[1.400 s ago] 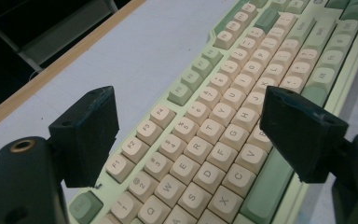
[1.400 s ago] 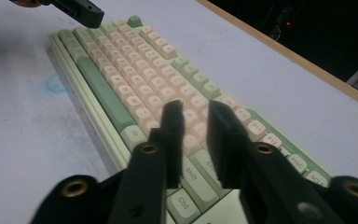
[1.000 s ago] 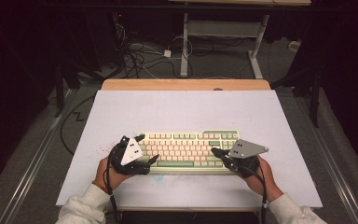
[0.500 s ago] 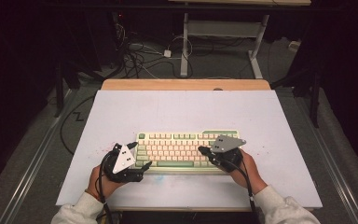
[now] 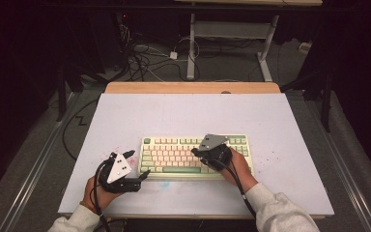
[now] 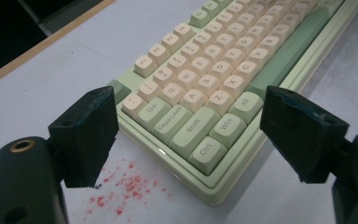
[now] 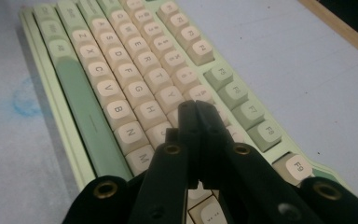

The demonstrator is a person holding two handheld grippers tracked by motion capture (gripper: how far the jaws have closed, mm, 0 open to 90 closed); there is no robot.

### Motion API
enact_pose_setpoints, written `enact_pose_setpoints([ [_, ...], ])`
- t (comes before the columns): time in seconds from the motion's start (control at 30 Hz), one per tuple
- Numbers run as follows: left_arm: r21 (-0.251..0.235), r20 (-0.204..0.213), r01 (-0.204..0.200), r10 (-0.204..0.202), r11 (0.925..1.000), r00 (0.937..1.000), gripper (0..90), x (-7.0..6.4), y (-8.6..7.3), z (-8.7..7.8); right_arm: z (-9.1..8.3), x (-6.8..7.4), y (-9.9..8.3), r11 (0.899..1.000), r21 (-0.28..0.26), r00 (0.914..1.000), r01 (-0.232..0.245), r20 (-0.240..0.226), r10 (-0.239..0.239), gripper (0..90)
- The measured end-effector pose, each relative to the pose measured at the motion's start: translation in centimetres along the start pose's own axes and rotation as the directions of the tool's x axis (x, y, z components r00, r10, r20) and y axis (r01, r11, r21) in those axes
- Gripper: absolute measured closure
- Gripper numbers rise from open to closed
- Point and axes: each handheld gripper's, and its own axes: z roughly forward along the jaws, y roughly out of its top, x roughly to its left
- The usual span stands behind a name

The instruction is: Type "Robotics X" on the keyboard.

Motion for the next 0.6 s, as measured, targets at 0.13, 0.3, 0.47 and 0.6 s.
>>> enact_pose_setpoints([
  [0.13,0.007,0.005,0.001,-0.001,1.0000,1.0000,18.6,0.0,-0.3,-0.1,0.6,-0.3,-0.1,1.000,0.013,1.0000,-0.005,0.005,0.005,90.0],
  [0.3,0.011,0.007,0.005,-0.005,0.9999,1.0000,18.6,0.1,-0.4,-0.1,1.1,-0.2,-0.1,0.999,0.042,1.0000,-0.007,0.005,0.007,90.0],
  [0.47,0.010,0.011,0.003,-0.003,0.9999,0.9999,18.6,0.0,-0.2,0.1,1.6,-0.2,-0.1,0.998,0.060,1.0000,-0.007,0.003,0.007,90.0],
  [0.6,0.017,0.016,0.002,-0.002,0.9999,0.9999,18.6,0.1,-0.2,0.2,1.8,-0.4,-0.1,0.998,0.067,0.9999,-0.010,0.009,0.009,90.0],
])
